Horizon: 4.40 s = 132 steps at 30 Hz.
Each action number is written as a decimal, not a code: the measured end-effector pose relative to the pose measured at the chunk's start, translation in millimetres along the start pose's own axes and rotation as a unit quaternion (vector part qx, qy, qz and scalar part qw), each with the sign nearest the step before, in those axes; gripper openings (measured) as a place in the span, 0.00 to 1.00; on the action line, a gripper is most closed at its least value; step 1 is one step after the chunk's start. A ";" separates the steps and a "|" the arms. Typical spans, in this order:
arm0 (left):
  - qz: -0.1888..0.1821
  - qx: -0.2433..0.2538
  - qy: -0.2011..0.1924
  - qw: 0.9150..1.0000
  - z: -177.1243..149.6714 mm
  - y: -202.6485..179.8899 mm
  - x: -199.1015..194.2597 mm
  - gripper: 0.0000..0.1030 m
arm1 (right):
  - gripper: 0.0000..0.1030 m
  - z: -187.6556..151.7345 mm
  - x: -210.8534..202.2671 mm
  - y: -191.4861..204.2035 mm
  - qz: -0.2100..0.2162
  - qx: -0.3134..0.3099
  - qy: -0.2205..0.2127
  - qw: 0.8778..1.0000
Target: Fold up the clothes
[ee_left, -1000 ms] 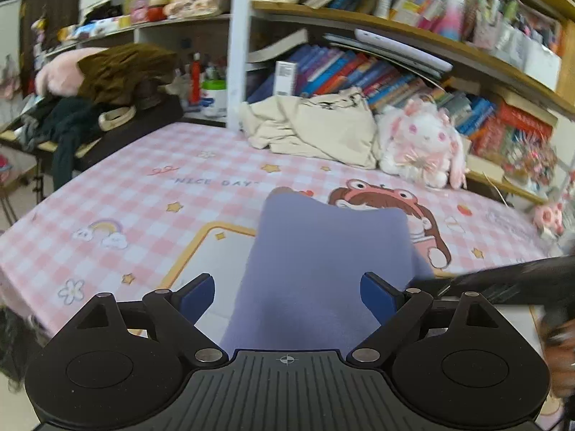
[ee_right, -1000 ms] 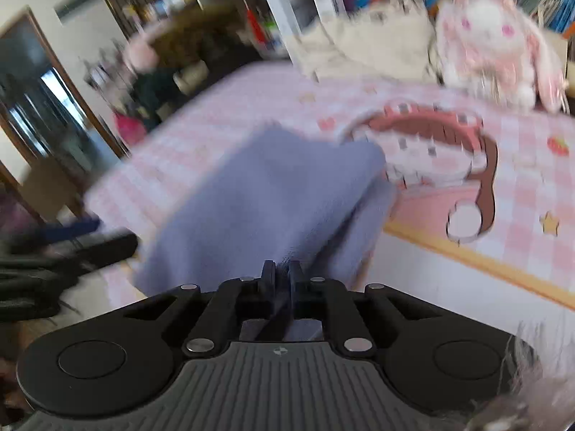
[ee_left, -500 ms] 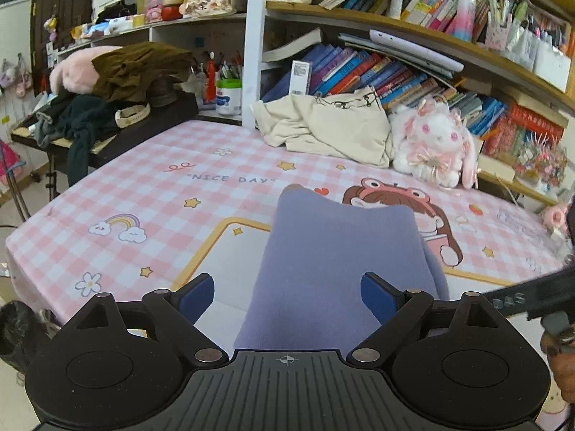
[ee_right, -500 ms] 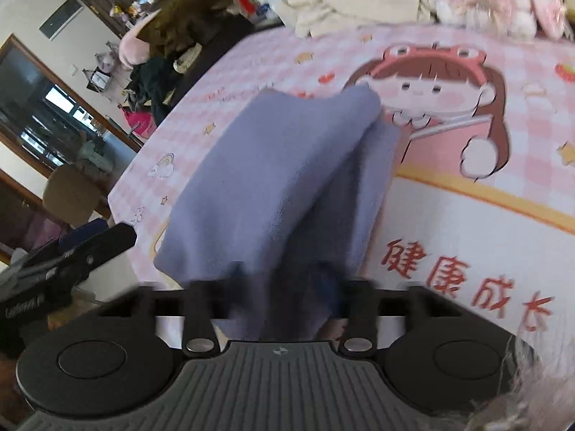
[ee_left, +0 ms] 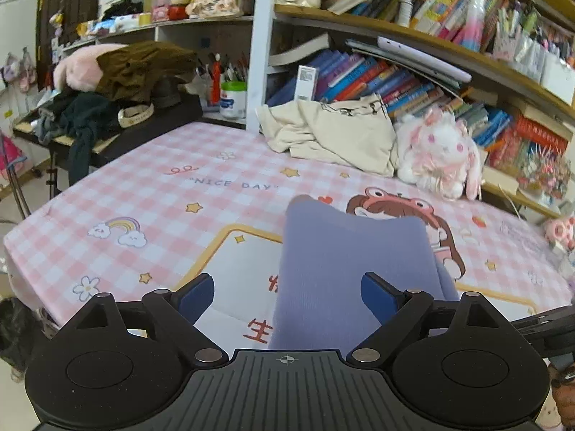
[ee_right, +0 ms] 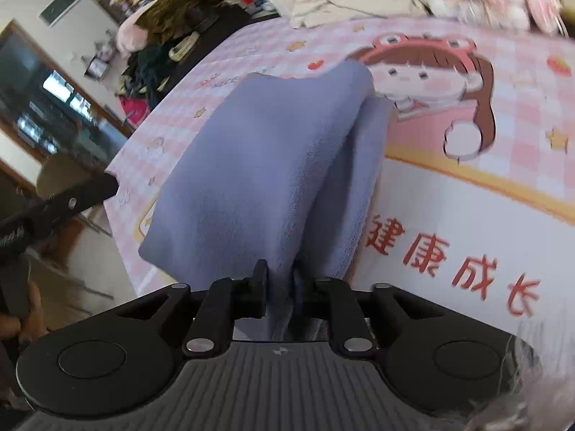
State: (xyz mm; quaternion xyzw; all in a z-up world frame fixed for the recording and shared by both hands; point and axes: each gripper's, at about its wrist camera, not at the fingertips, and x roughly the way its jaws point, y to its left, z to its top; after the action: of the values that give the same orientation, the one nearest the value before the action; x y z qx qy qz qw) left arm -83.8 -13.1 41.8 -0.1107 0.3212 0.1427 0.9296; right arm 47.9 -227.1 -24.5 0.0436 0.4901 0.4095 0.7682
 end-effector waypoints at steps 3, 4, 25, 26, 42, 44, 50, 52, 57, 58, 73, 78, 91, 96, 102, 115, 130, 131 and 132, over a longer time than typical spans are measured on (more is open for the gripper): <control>-0.002 -0.010 0.003 1.000 -0.3 1.5 0.6 0.89 | 0.41 8.2 -2.7 -5.4 0.007 0.028 -0.019 0.999; -0.002 -0.013 0.004 1.000 -0.4 2.0 0.8 0.89 | 0.41 12.1 -1.9 -8.0 0.007 0.037 -0.022 0.999; -0.013 -0.014 0.011 1.000 -7.9 -2.6 8.5 0.89 | 0.12 20.6 18.8 -44.1 0.048 0.118 -0.057 0.990; -0.013 -0.014 0.014 1.000 -8.5 -2.9 8.4 0.89 | 0.12 20.3 16.1 -44.3 0.050 0.123 -0.058 0.989; -0.021 0.038 0.051 0.998 -10.1 -21.6 21.2 0.98 | 0.72 -8.8 -23.2 -29.7 -0.043 0.066 -0.026 0.997; -0.032 0.045 0.076 0.996 -10.0 -23.5 33.7 0.98 | 0.72 -12.6 -18.8 -34.8 -0.034 0.091 -0.006 0.995; -0.086 0.075 0.130 0.985 -5.5 -24.6 68.2 0.98 | 0.74 -18.6 -20.9 -35.7 -0.034 0.143 -0.006 0.989; -0.097 0.064 0.136 0.984 -3.2 -19.5 76.1 0.98 | 0.74 -18.7 -20.9 -33.2 -0.041 0.154 -0.010 0.987; -0.166 -0.007 0.164 0.972 3.6 9.9 101.5 0.96 | 0.62 -14.0 -15.5 -26.8 -0.069 0.181 -0.029 0.981; -0.176 -0.012 0.172 0.969 4.4 12.8 106.7 0.96 | 0.58 -12.6 -13.0 -25.2 -0.071 0.189 -0.029 0.979; -0.216 0.117 0.166 0.955 27.4 6.7 125.5 0.58 | 0.28 6.4 18.8 36.4 -0.194 0.109 -0.086 0.971; -0.216 0.169 0.157 0.949 36.9 0.8 125.7 0.60 | 0.23 11.1 33.0 62.9 -0.239 0.024 -0.086 0.967; -0.283 -0.014 0.241 0.928 45.2 47.5 173.6 0.66 | 0.45 17.7 22.6 7.4 -0.146 0.261 -0.081 0.951; -0.257 0.047 0.211 0.942 47.7 31.7 164.3 0.59 | 0.28 38.0 28.0 38.9 -0.204 0.149 -0.082 0.964; -0.240 0.072 0.194 0.948 50.5 27.5 161.2 0.64 | 0.32 37.5 30.5 37.9 -0.211 0.121 -0.077 0.967; -0.275 -0.023 0.213 0.937 47.9 47.4 184.8 0.58 | 0.34 36.7 30.3 -5.4 -0.112 0.243 -0.082 0.960; -0.275 0.039 0.120 0.953 87.0 42.6 150.4 0.48 | 0.26 66.6 11.3 48.0 -0.170 0.068 -0.161 0.970; -0.276 0.041 0.118 0.953 91.1 43.2 152.1 0.48 | 0.26 70.5 11.9 49.0 -0.170 0.065 -0.163 0.970; -0.277 0.043 0.116 0.953 95.3 43.7 154.0 0.48 | 0.26 74.3 13.2 50.1 -0.170 0.062 -0.165 0.969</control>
State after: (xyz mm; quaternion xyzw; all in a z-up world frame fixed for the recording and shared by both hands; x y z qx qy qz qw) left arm 71.3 86.0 13.2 -0.1713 0.3893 -0.1480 0.8928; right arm 79.6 -160.3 27.9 0.0739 0.3812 0.2285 0.8928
